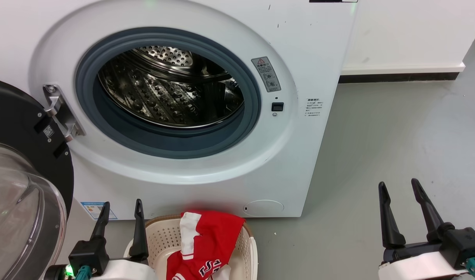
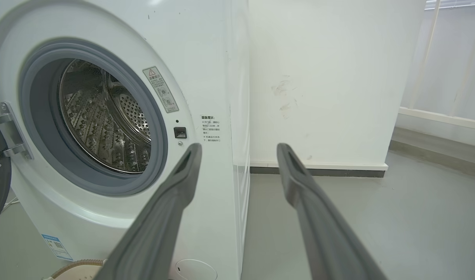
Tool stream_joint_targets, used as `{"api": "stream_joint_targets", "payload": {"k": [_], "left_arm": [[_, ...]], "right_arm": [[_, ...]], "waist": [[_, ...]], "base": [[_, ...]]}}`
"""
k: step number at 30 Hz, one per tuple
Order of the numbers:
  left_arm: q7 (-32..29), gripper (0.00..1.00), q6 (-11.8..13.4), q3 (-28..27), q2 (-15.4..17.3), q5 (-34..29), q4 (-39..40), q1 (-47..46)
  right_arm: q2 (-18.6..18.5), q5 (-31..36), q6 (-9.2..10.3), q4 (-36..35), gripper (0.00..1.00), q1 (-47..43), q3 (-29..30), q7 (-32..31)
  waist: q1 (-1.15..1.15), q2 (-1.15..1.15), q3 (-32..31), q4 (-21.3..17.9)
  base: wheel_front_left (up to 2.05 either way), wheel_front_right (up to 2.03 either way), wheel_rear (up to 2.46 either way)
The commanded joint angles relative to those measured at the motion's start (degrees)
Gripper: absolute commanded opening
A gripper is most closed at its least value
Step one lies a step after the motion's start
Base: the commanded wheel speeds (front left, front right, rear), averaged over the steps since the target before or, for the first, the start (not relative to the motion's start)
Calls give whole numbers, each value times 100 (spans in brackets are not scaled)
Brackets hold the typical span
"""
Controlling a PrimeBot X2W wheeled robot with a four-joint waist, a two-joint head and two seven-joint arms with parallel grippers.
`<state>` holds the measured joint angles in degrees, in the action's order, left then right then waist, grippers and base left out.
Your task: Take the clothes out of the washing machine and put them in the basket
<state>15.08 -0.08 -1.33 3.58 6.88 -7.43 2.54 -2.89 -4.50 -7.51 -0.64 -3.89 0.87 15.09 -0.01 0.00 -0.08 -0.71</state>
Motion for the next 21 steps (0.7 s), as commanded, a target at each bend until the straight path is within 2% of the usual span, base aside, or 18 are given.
{"api": "stream_joint_targets", "payload": {"k": [1,21], "left_arm": [[13,100,-23,-25,2,-46,47,51],[13,100,31,-29,-72,-342,411,237]], "right_arm": [[3,16,4,21,100,-73,3,11],[3,53,4,129,100,-180,-56,11]], "waist": [[1,0,-20,-2],[1,0,-129,-68]], "base": [[0,0,0],[0,0,0]]}}
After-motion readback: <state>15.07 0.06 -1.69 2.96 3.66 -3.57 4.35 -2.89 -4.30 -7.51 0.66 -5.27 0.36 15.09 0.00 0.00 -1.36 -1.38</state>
